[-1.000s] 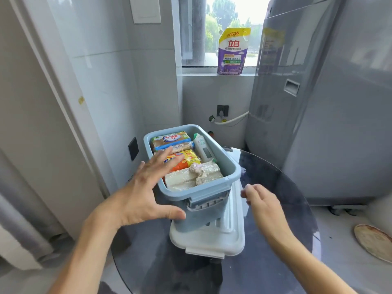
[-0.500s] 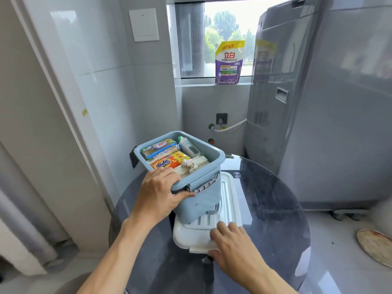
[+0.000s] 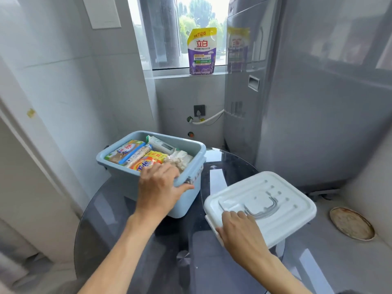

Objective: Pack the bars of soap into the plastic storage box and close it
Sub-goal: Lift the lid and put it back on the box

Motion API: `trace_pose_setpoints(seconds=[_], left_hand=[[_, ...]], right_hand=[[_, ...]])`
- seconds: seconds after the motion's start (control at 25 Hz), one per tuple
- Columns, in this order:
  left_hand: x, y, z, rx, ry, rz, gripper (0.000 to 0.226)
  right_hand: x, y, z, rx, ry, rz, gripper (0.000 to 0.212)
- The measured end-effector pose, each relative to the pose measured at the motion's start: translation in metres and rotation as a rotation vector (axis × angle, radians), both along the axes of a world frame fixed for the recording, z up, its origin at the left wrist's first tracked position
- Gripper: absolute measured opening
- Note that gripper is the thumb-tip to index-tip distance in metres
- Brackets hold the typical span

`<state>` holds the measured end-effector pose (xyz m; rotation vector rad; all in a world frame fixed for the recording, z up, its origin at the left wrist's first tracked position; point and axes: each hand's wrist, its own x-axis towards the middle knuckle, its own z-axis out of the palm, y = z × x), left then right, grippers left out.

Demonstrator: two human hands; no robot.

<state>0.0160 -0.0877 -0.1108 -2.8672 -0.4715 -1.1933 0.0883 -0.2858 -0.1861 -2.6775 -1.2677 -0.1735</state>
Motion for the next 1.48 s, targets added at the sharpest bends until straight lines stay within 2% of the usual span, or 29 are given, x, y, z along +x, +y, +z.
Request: trace_pose_setpoints(seconds=[0.12, 0.2, 0.36, 0.44, 0.64, 0.92, 1.12, 1.2, 1.28, 1.4, 1.48], left_hand=[[0.004, -0.006, 0.002, -0.071, 0.054, -0.099, 0.046], [-0.005, 0.012, 0.007, -0.135, 0.126, -0.188, 0.042], [-0.024, 0.031, 0.006, -0.177, 0.193, -0.211, 0.027], [-0.020, 0.024, 0.002, -0.138, 0.195, -0.174, 0.028], [-0.016, 0.021, -0.005, -0.056, 0.176, -0.089, 0.029], [0.006, 0.002, -0.013, 0.069, 0.099, 0.001, 0.029], [0.010, 0.003, -0.018, 0.061, 0.072, 0.016, 0.028], [0.010, 0.004, -0.020, 0.056, 0.051, -0.009, 0.028], [0.008, 0.011, -0.019, 0.026, 0.052, 0.006, 0.031], [0.007, 0.020, -0.015, -0.055, 0.077, 0.058, 0.039], [0.006, 0.020, -0.016, -0.065, 0.086, 0.055, 0.037]], right_hand=[[-0.001, 0.009, 0.005, 0.004, 0.040, 0.054, 0.029], [0.015, 0.000, 0.013, -0.063, 0.140, 0.052, 0.039], [0.050, -0.034, 0.024, -0.419, 0.406, 0.111, 0.116], [0.057, -0.035, 0.023, -0.501, 0.362, 0.181, 0.128], [0.077, -0.030, 0.031, -0.377, 0.090, 0.281, 0.107], [0.060, -0.016, 0.019, -0.286, -0.006, 0.165, 0.103], [0.022, -0.008, 0.009, -0.329, -0.245, 0.319, 0.072], [0.014, -0.007, 0.008, -0.284, -0.208, 0.313, 0.058], [0.010, -0.009, 0.011, -0.217, -0.153, 0.310, 0.035], [0.010, -0.013, 0.013, -0.216, -0.011, 0.192, 0.029], [0.010, -0.010, 0.010, -0.197, 0.011, 0.169, 0.021]])
